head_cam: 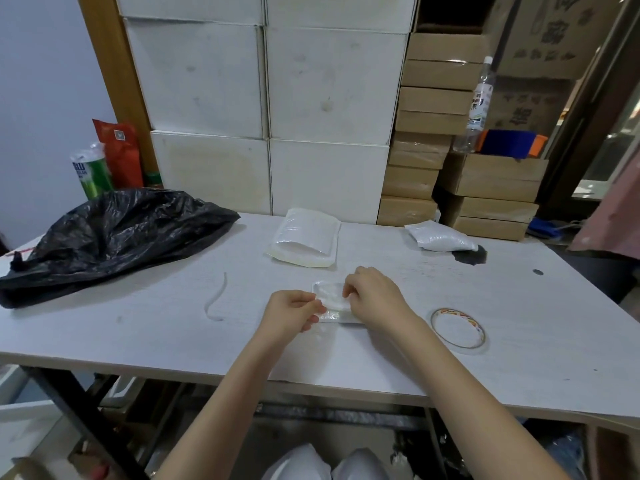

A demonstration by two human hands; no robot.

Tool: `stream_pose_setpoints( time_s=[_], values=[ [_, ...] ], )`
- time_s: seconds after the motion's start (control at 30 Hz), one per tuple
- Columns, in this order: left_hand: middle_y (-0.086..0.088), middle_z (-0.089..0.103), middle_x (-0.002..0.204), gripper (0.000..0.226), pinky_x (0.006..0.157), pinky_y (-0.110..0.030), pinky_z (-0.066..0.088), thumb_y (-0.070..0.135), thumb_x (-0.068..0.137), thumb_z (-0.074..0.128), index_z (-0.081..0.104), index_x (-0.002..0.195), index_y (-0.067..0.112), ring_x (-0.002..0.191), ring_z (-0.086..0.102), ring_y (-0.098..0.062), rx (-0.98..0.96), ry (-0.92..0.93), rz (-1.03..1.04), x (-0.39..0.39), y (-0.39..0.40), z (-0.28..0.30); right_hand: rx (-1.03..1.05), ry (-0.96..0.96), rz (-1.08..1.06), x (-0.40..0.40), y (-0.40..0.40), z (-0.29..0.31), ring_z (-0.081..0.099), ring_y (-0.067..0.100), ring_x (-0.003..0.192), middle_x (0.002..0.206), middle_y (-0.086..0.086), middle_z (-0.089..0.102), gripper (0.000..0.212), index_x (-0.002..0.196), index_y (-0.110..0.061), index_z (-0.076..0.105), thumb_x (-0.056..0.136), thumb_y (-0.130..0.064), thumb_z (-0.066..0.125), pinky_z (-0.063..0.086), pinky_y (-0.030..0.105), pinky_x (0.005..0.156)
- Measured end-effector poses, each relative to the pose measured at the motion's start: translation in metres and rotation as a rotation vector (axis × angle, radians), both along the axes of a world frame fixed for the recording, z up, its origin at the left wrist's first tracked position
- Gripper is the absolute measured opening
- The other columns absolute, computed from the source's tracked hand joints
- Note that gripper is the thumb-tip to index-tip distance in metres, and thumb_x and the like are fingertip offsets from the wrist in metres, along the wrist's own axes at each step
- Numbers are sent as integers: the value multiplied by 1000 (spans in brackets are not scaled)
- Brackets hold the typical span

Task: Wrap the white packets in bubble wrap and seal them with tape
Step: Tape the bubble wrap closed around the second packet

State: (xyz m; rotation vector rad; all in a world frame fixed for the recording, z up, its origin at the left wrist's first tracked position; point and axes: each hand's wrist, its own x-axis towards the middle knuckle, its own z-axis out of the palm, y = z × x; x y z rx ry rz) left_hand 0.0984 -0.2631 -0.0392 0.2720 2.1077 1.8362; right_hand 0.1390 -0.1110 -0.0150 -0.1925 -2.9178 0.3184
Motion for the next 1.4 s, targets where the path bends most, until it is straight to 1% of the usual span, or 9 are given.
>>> stream_pose_setpoints(
  time_s=[0.13,0.3,0.53,0.7,0.83,1.03,1.17,1.3,1.4],
  values=[
    [-12,68,80,20,51,-16,44,2,86,61,60,106,-1,60,55,-13,55,-23,12,-1,-3,0,-153,55,144,-2,-10,1,51,15,93,97,1,58,21,98,-13,66,87,-12,48,41,27,79],
    [-10,66,76,22,49,-12,47,2,87,61,63,107,-8,60,57,-11,61,-15,-24,-3,-6,-4,-200,77,223,-6,-21,-2,54,11,78,82,-7,53,12,89,-16,69,82,-17,59,48,30,75],
    [-10,68,70,18,45,-16,47,4,85,64,63,98,-9,46,58,-4,58,-50,31,-9,-8,-14,-233,64,217,-9,-21,-2,60,16,81,83,-3,61,8,85,-15,68,80,-18,64,50,35,77],
    [-6,67,69,15,44,-15,45,7,87,64,63,96,-5,53,57,-8,51,-3,-14,-9,-8,-13,-268,60,214,-11,-19,-4,60,15,79,82,-5,60,7,81,-15,71,79,-20,67,51,35,77],
    [1,64,60,8,41,-14,43,5,89,60,63,92,-2,43,54,0,33,45,-23,-10,-6,-14,-268,37,233,-12,-16,-4,61,14,77,79,-7,58,9,81,-15,71,79,-24,69,52,34,76],
    [0,67,69,8,42,-16,42,7,91,56,63,88,4,52,55,-3,4,136,-24,-8,-5,-17,-298,15,255,-14,-11,-3,63,15,80,85,-1,67,8,81,-15,70,80,-22,67,52,36,78],
    [2,66,69,10,40,-15,41,7,91,56,64,92,1,53,55,-3,-20,163,-26,-6,-2,-16,-341,-4,251,-12,-7,0,64,16,82,86,1,69,8,84,-12,69,82,-19,65,53,36,78],
    [3,66,70,9,41,-16,42,10,92,55,63,90,5,59,58,-8,-43,176,-15,-4,2,-16,-329,-28,247,-13,-8,0,65,17,82,84,2,70,8,80,-13,69,82,-17,63,53,37,79],
    [2,67,72,10,42,-18,42,11,92,55,62,85,10,61,59,-8,-39,161,-9,-4,3,-14,-410,-26,201,-15,-7,-2,65,17,82,83,0,71,10,80,-12,71,81,-14,62,53,36,80]
  ],
)
